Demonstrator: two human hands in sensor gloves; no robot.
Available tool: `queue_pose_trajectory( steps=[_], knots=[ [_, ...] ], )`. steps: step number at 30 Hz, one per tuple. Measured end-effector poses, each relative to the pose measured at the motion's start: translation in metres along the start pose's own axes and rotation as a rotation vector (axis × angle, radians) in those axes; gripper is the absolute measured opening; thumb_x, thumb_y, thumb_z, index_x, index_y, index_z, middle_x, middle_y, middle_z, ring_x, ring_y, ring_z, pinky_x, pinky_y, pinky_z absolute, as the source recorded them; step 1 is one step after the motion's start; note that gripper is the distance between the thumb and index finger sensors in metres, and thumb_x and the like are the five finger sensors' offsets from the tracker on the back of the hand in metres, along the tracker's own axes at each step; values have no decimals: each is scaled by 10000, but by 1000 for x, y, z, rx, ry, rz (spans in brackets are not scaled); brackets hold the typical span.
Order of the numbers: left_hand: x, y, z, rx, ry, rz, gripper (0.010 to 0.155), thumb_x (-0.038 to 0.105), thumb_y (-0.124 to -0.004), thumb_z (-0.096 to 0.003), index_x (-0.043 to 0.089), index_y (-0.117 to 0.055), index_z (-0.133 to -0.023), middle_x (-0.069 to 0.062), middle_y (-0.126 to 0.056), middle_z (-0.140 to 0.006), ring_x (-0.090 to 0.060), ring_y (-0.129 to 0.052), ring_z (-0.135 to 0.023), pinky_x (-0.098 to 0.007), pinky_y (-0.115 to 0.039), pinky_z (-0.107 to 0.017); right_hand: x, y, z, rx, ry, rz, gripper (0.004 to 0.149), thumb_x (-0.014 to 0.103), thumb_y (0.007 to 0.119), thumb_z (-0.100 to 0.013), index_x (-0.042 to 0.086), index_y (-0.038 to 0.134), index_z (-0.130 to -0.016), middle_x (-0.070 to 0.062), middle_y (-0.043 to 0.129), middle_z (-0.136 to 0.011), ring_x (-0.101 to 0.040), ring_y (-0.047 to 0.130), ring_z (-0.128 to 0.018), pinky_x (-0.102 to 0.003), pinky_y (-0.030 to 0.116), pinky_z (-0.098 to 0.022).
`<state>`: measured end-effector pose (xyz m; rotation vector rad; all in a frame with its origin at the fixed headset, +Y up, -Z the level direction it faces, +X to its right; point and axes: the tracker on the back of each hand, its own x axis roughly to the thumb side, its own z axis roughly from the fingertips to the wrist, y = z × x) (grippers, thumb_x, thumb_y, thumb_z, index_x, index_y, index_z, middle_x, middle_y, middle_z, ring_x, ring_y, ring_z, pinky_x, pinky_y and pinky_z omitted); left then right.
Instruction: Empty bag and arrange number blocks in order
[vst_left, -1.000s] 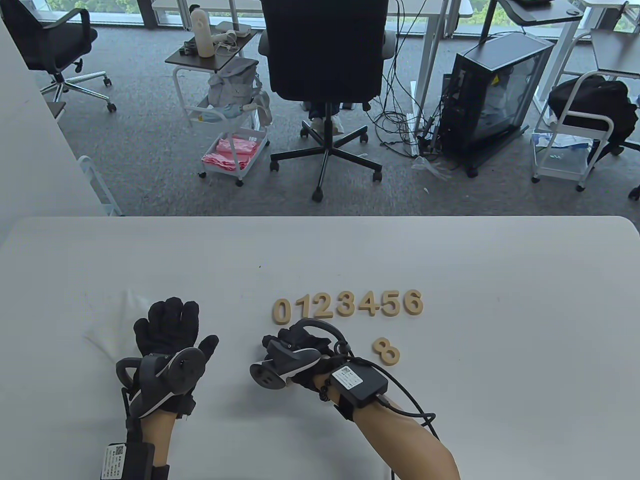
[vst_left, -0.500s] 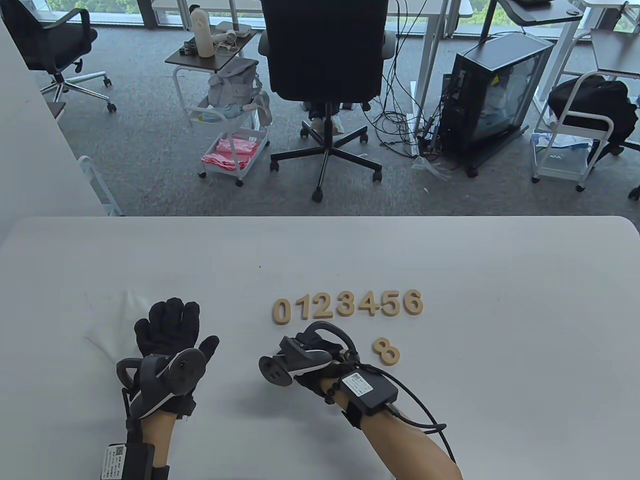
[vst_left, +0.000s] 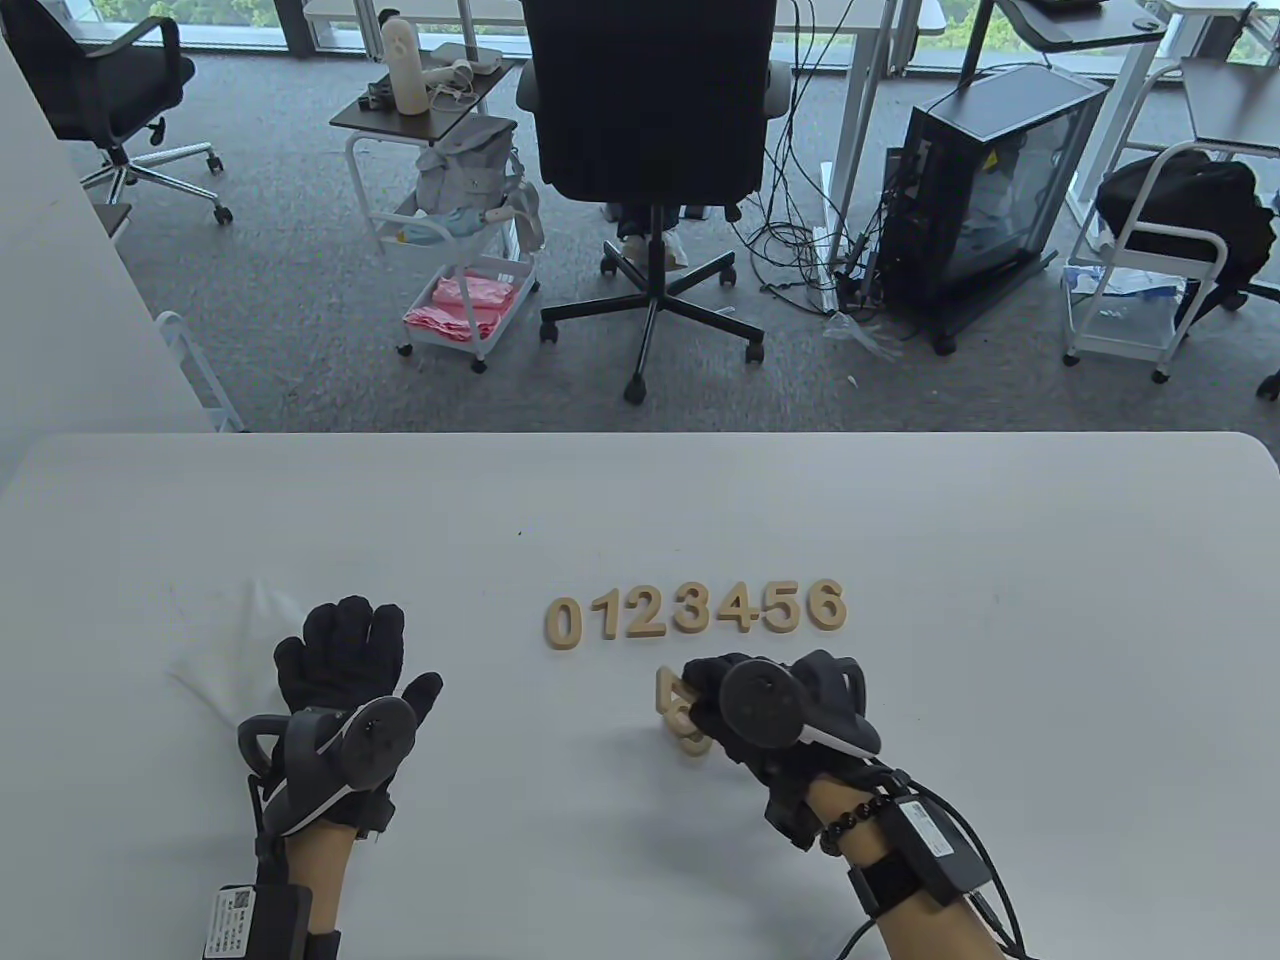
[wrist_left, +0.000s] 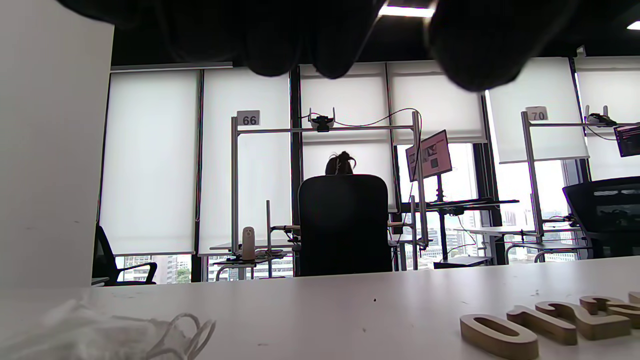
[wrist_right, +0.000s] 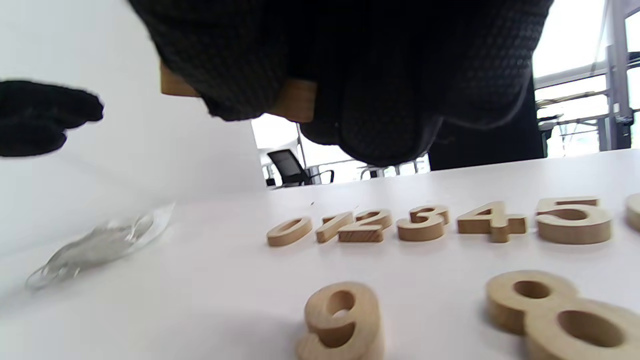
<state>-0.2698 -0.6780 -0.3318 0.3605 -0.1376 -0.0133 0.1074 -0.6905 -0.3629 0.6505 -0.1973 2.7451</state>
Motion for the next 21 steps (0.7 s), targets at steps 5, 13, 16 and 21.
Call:
queue_pose_trajectory(
  steps=[5,13,16,21],
  knots=[
    [3,-4,-1,-16,-10,-5,764,532,-752,-492,79,-612,-1091,-294,-558,-1127,-604,-626,-1016,-788,-517,-665,-44,-19,22,-108,148,-16,459,294,864,-479,115,839,-901,-133,951,-787,-277,1046,-558,-433,926,-445],
    [7,-5,-2,-19,-30,-8,764,531,-753,-492,78,-613,-1090,-295,-558,-1125,-606,-625,-1014,-789,-516,-665,-105,-28,32,-214,402,72,469,269,871,-481,123,820,-925,-136,967,-766,-267,1062,-524,-407,946,-407],
    [7,-5,-2,-19,-33,-8,763,532,-752,-492,81,-612,-1091,-296,-558,-1126,-606,-624,-1015,-788,-515,-665,-122,-28,30,-229,480,93,464,276,873,-483,142,817,-924,-132,972,-750,-255,1064,-507,-396,949,-394],
    [8,-5,-2,-18,-31,-13,763,531,-753,-492,79,-614,-1090,-294,-558,-1126,-607,-624,-1015,-790,-515,-664,-143,-29,19,-218,581,202,453,276,864,-489,158,814,-924,-137,967,-743,-254,1058,-497,-393,946,-387]
  ],
)
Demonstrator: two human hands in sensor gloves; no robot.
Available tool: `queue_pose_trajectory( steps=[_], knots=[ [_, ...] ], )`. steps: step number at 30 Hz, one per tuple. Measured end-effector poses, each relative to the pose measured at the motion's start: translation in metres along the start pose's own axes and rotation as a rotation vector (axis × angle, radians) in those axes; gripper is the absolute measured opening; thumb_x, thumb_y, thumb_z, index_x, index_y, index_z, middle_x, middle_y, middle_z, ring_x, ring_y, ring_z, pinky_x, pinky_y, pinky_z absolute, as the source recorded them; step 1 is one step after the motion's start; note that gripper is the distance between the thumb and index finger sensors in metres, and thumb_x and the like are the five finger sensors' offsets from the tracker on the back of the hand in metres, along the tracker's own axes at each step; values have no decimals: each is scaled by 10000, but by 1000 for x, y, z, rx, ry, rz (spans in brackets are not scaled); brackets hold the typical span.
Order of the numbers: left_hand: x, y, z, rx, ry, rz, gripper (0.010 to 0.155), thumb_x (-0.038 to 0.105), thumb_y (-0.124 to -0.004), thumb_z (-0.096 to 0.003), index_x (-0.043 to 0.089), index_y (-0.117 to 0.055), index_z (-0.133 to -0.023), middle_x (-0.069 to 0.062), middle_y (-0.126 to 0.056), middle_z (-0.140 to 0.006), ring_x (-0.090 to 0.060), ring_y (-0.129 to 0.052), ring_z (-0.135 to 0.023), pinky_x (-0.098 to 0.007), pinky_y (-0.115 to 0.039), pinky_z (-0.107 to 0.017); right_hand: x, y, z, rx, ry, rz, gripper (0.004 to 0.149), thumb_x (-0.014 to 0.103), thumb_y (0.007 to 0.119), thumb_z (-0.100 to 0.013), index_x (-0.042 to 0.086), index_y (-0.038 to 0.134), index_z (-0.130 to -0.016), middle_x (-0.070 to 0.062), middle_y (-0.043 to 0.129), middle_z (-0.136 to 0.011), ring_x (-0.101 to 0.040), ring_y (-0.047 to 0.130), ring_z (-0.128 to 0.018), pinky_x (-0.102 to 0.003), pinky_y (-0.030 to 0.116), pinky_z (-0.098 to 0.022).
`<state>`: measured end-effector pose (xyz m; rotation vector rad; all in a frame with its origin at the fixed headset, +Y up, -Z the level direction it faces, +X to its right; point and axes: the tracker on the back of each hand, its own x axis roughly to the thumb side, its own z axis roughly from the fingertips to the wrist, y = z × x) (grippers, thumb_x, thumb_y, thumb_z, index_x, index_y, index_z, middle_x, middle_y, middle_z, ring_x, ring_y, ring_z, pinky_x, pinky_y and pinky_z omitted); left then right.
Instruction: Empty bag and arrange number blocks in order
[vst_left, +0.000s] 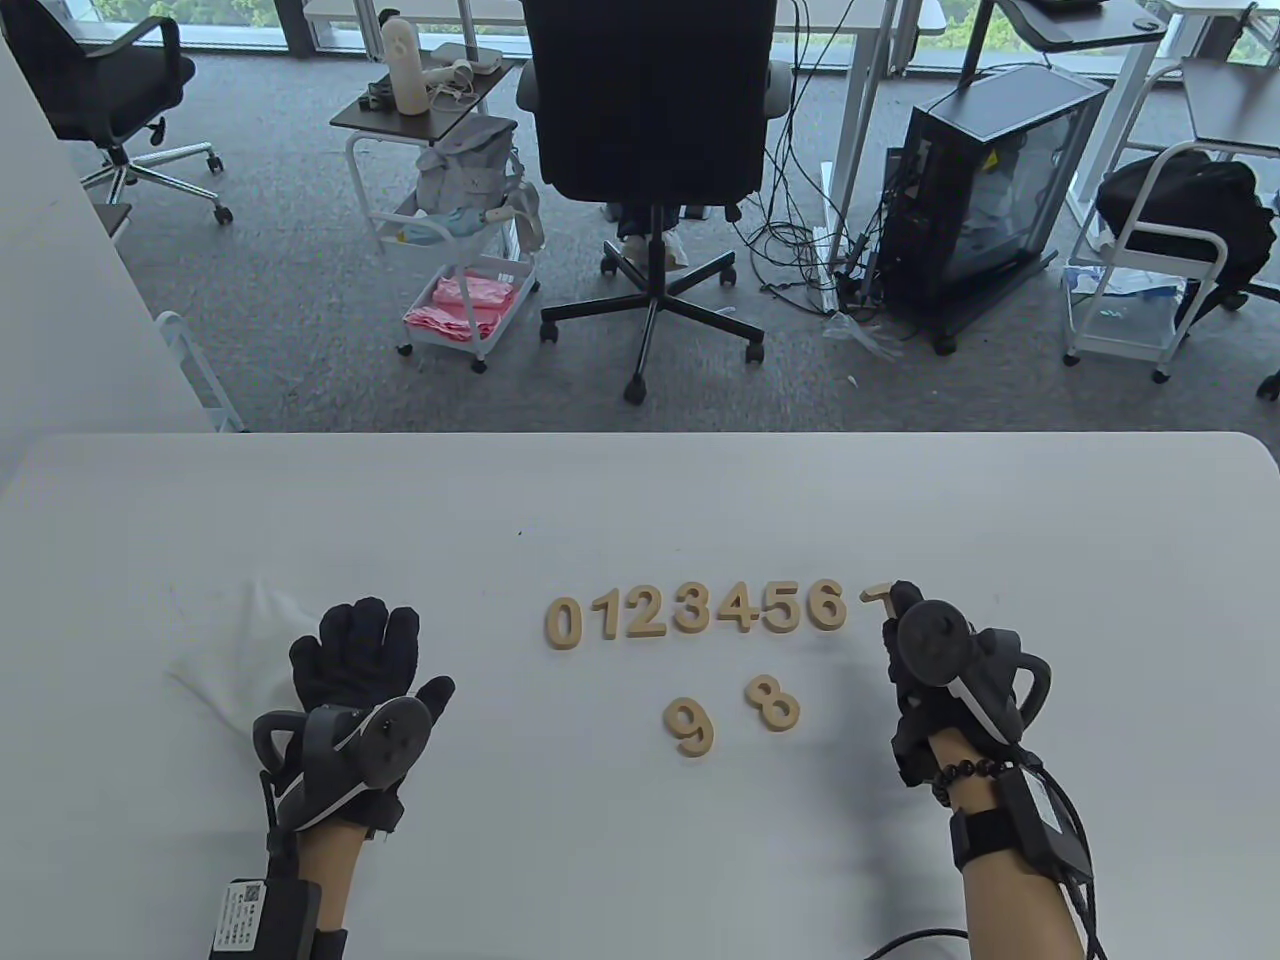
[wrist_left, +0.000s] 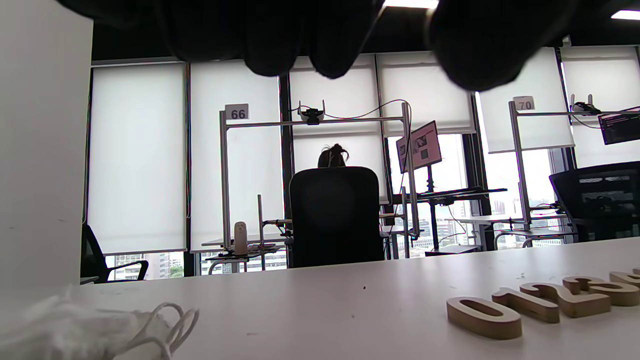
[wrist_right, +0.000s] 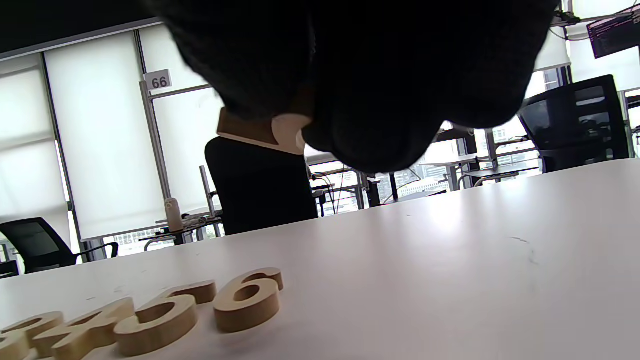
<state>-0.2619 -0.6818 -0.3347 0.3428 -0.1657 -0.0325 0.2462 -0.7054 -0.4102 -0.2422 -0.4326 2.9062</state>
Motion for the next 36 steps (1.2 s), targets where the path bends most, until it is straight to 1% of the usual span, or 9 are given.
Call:
queue_pose_trajectory(
  steps=[7,10,12,17,23,36],
  knots=[
    [-1,1,0,4,6,-5,762,532,-752,-492,82,-612,-1091,-294,-559,-1126,-606,-623,-1017,-789,-515,-665,0,4,-24,19,58,109,442,278,858,-492,163,821,-917,-139,964,-739,-250,1056,-493,-389,945,-384],
    [-1,0,0,5,8,-7,761,531,-753,-492,82,-612,-1091,-294,-559,-1126,-604,-624,-1017,-788,-516,-666,4,12,-32,86,97,138,442,269,856,-491,161,824,-918,-145,962,-741,-259,1054,-492,-393,943,-380],
    [-1,1,0,6,10,-7,764,532,-753,-491,79,-614,-1091,-295,-558,-1127,-605,-625,-1016,-790,-516,-664,7,17,-37,91,102,177,440,268,856,-489,162,827,-915,-147,964,-738,-258,1056,-489,-391,945,-376],
    [-2,1,1,9,14,-8,762,531,-753,-492,81,-613,-1090,-294,-557,-1127,-606,-626,-1015,-789,-516,-665,18,29,-48,152,126,206,437,242,860,-482,160,835,-911,-162,958,-756,-282,1060,-509,-406,949,-392],
    [-4,2,1,13,21,-7,761,532,-753,-491,83,-614,-1090,-292,-559,-1127,-605,-625,-1016,-788,-516,-665,28,40,-56,152,133,240,434,239,870,-475,152,846,-899,-160,971,-740,-269,1072,-499,-395,962,-385],
    [-8,2,2,17,40,-4,763,531,-754,-491,81,-614,-1091,-295,-560,-1126,-606,-626,-1015,-790,-515,-665,41,74,-65,216,134,345,436,242,871,-470,149,848,-895,-158,965,-729,-265,1061,-496,-402,950,-398]
  ],
)
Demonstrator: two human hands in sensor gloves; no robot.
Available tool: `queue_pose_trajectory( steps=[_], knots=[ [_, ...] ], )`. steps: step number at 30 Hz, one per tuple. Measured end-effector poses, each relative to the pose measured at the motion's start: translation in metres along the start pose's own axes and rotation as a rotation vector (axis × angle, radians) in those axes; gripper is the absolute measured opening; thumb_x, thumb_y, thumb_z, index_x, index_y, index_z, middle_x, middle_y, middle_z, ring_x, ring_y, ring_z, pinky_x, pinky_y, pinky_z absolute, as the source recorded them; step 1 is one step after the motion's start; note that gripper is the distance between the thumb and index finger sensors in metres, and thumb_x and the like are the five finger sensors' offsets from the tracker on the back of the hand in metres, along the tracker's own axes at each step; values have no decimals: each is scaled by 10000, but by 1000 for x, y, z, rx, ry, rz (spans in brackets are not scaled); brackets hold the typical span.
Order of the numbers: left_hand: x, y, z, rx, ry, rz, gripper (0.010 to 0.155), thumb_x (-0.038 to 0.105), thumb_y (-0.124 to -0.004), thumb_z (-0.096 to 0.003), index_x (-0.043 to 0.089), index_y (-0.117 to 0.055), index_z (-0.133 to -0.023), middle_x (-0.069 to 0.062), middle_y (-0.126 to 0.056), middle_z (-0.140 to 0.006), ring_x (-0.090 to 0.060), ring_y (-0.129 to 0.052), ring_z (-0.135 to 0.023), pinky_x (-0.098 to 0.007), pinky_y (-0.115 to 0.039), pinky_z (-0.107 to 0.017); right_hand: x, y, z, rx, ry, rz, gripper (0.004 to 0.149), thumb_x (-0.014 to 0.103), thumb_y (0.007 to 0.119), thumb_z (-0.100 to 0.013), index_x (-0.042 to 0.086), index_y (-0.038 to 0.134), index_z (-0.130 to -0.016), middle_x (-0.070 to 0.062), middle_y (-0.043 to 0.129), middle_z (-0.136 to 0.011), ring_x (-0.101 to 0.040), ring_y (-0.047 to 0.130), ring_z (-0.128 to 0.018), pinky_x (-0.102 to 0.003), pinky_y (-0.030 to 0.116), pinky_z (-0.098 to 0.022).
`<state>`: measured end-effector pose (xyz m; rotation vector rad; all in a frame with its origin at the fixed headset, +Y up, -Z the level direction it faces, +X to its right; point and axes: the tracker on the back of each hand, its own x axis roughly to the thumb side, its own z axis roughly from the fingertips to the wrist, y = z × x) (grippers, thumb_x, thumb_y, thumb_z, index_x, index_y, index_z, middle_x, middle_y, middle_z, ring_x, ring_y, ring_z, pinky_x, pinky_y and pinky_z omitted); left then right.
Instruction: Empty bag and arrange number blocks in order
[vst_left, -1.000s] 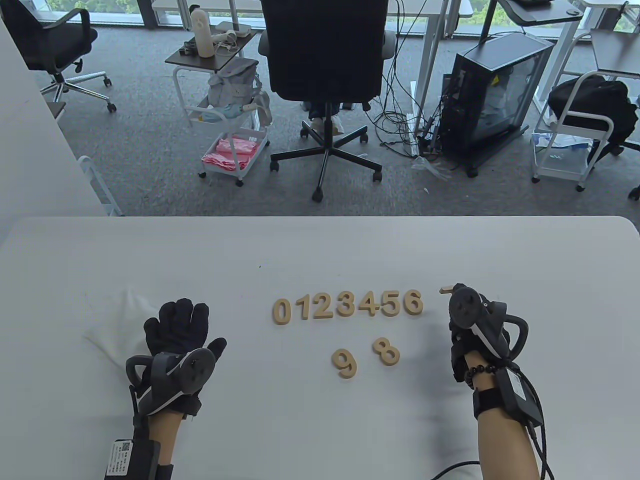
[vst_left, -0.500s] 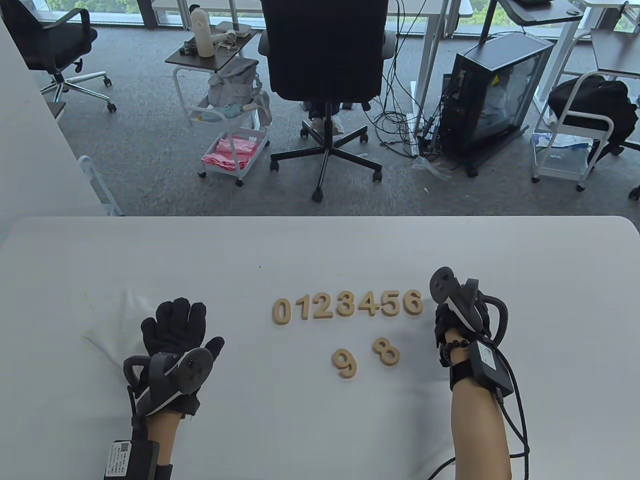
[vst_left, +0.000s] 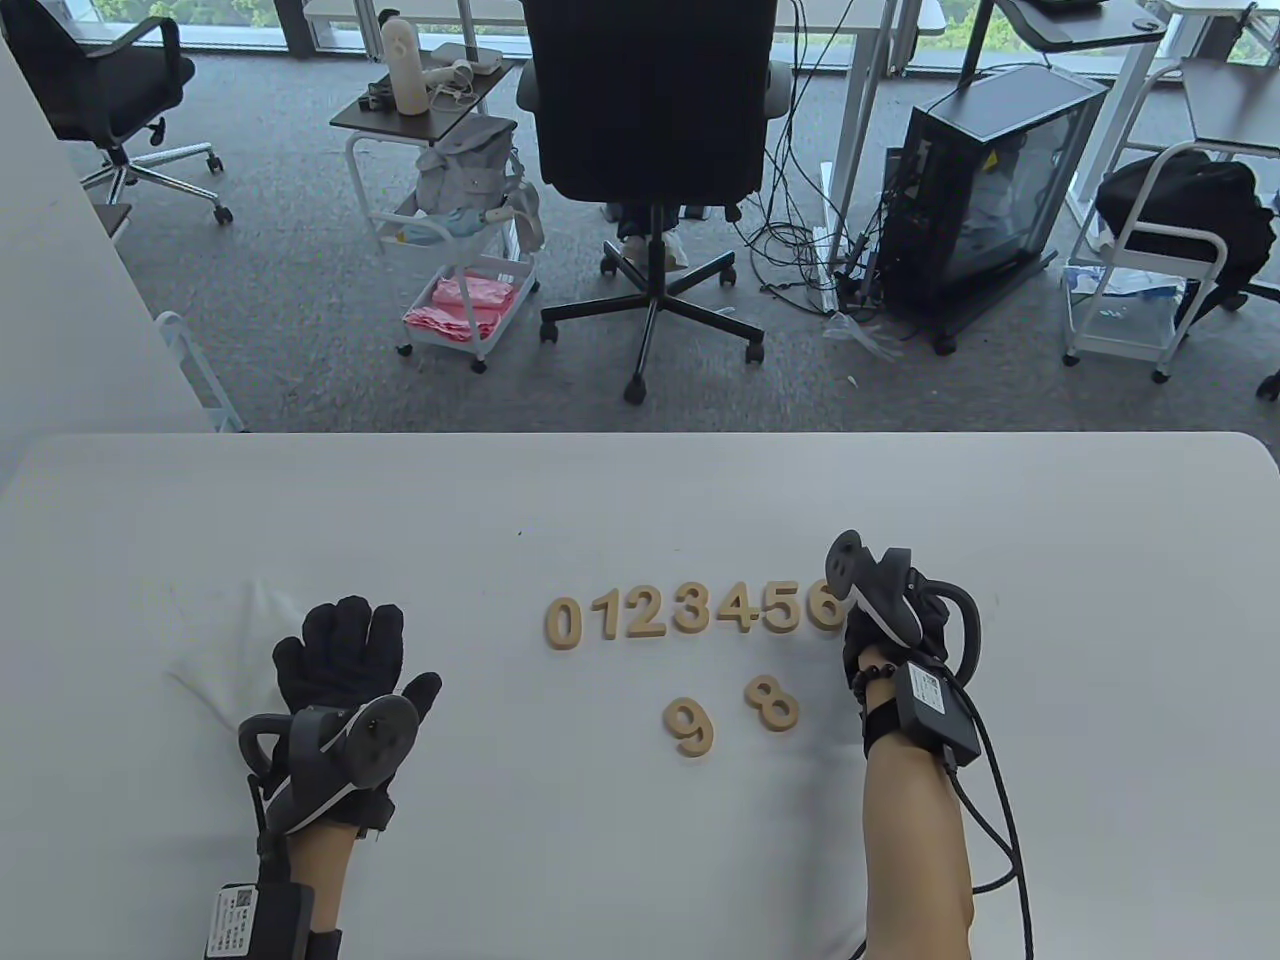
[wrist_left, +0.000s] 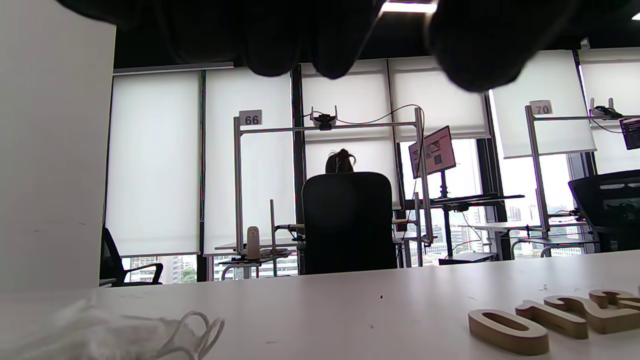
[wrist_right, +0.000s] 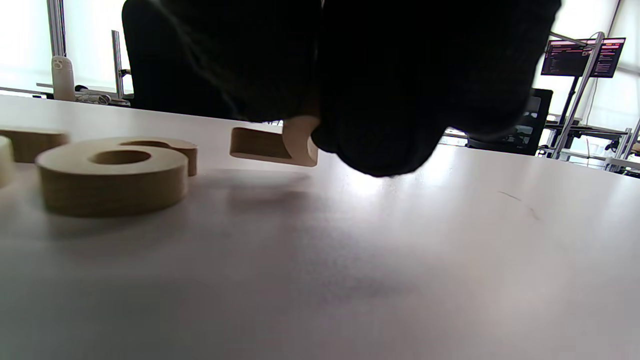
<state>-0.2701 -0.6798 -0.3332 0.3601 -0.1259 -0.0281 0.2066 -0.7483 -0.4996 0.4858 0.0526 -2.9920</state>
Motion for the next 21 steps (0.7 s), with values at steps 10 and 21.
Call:
queue_pose_trajectory(
  steps=[10,21],
  knots=[
    [-2,1,0,1,5,-1,760,531,-755,-491,83,-615,-1090,-293,-558,-1128,-604,-624,-1017,-789,-516,-665,7,9,0,33,-18,34,456,245,883,-457,126,834,-895,-150,969,-727,-269,1067,-507,-414,950,-418],
    [-2,1,0,2,4,5,763,531,-755,-491,82,-614,-1091,-294,-560,-1126,-604,-626,-1017,-788,-517,-666,4,7,1,50,-21,18,509,255,876,-460,131,784,-945,-135,962,-762,-276,1068,-542,-417,950,-443]
  ],
)
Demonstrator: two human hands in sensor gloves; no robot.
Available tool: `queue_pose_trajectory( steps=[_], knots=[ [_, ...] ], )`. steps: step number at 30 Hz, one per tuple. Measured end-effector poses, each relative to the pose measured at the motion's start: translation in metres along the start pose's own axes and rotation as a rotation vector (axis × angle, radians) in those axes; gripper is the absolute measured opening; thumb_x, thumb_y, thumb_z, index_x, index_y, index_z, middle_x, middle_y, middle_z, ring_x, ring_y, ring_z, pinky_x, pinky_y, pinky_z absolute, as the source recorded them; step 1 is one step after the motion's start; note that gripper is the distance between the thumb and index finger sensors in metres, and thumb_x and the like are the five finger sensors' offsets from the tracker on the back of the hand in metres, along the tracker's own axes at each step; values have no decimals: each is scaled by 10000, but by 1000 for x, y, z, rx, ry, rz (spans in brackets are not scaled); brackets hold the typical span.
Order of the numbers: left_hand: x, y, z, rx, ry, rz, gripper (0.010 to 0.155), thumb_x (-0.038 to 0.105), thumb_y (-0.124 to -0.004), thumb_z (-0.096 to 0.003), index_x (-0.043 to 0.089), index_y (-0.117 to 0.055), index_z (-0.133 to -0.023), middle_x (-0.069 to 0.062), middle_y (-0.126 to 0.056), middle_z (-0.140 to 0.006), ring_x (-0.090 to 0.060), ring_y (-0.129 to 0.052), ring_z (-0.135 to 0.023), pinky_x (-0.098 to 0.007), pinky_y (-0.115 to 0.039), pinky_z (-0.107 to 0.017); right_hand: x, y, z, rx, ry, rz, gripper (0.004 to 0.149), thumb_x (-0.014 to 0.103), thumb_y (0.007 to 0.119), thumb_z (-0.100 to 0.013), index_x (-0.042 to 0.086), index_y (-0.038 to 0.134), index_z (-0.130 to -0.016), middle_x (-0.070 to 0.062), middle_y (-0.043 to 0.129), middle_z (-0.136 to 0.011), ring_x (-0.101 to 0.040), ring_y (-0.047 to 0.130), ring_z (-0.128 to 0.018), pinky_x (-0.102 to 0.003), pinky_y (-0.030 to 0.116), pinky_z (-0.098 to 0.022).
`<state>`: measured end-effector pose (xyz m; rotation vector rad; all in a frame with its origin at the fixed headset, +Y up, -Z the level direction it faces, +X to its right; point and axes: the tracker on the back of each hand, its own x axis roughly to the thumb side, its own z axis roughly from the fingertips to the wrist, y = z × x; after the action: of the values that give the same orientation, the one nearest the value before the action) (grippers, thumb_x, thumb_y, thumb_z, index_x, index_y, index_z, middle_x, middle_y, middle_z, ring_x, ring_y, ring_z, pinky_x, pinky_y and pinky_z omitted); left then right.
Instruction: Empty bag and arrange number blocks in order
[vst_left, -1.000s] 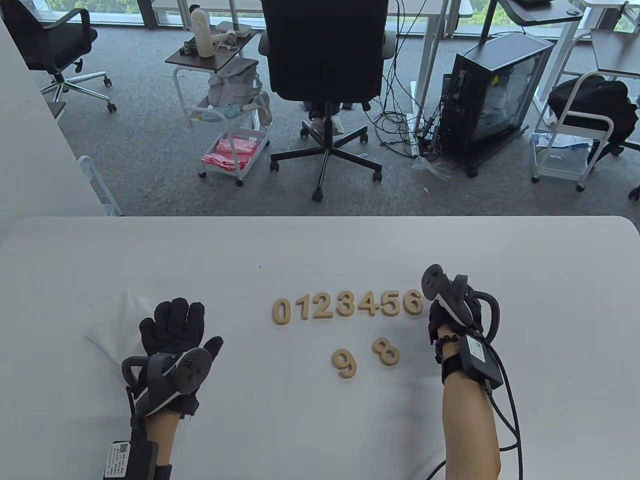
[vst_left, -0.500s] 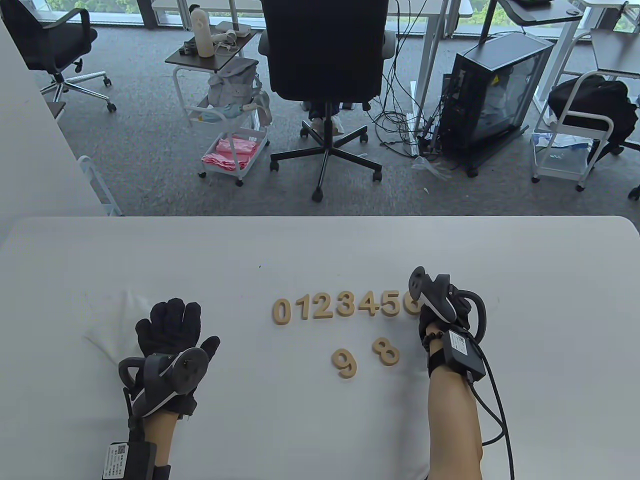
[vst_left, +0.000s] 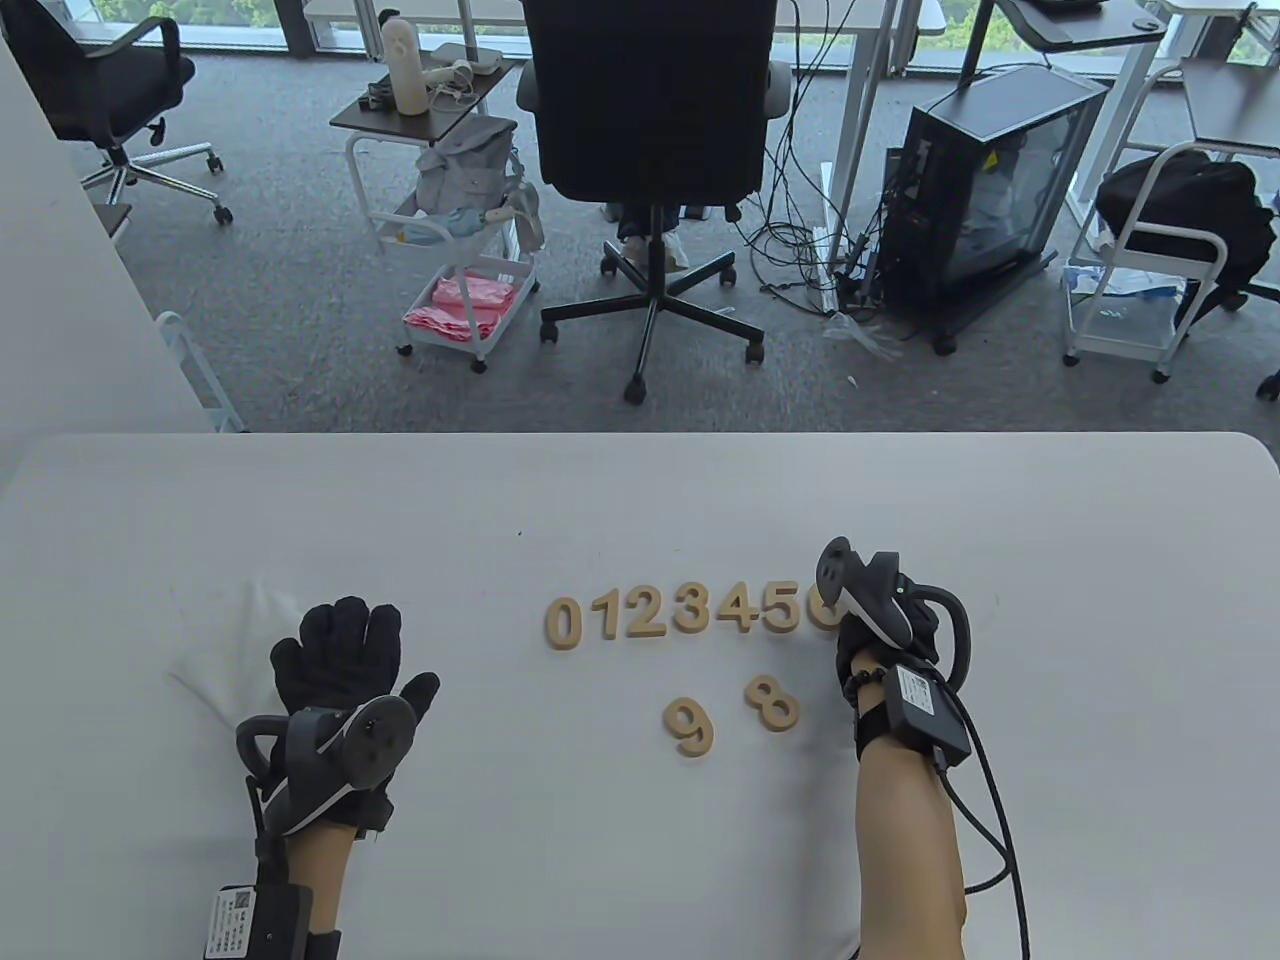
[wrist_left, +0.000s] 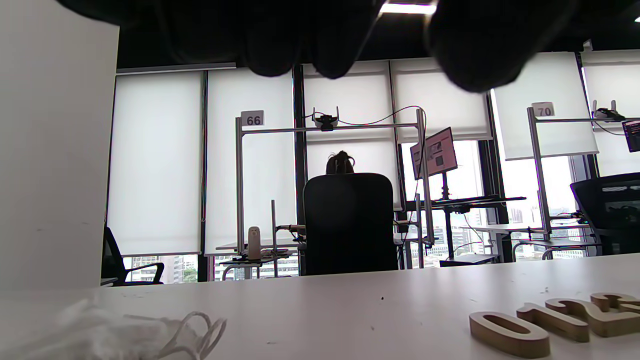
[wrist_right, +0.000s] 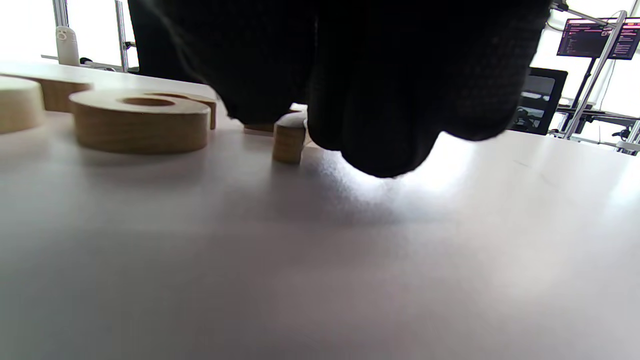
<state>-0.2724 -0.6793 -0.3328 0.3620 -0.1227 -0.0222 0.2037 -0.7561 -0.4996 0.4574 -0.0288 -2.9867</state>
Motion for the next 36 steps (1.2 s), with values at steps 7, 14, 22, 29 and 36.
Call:
queue_pose_trajectory(
  steps=[7,14,22,29,36],
  knots=[
    [1,0,0,3,-5,7,763,531,-754,-491,80,-614,-1090,-291,-558,-1128,-603,-626,-1017,-788,-516,-666,-9,-27,14,-58,-33,-64,508,288,829,-489,100,777,-958,-153,945,-788,-297,1056,-568,-437,939,-450],
    [5,2,1,12,-27,19,763,531,-754,-491,82,-613,-1091,-291,-559,-1128,-604,-626,-1017,-788,-516,-666,-13,-60,59,-141,-156,-185,518,337,783,-515,94,774,-972,-209,888,-870,-383,1010,-655,-511,890,-504],
    [12,4,2,18,-56,33,762,531,-753,-492,81,-613,-1091,-294,-558,-1127,-604,-624,-1017,-789,-516,-665,-12,-83,120,-201,-303,-285,557,372,782,-517,104,745,-1004,-237,819,-953,-454,941,-759,-579,830,-568],
    [17,4,2,18,-73,45,762,531,-752,-493,80,-613,-1091,-294,-559,-1126,-604,-624,-1017,-788,-517,-665,-3,-81,150,-195,-385,-299,585,388,793,-512,133,712,-1032,-250,734,-1031,-522,842,-858,-637,759,-627],
    [18,3,2,9,-79,43,761,531,-752,-492,82,-613,-1091,-292,-560,-1126,-606,-626,-1015,-789,-516,-665,14,-49,153,-133,-401,-269,608,389,801,-509,151,672,-1053,-283,692,-1048,-552,808,-875,-658,733,-636]
  ],
)
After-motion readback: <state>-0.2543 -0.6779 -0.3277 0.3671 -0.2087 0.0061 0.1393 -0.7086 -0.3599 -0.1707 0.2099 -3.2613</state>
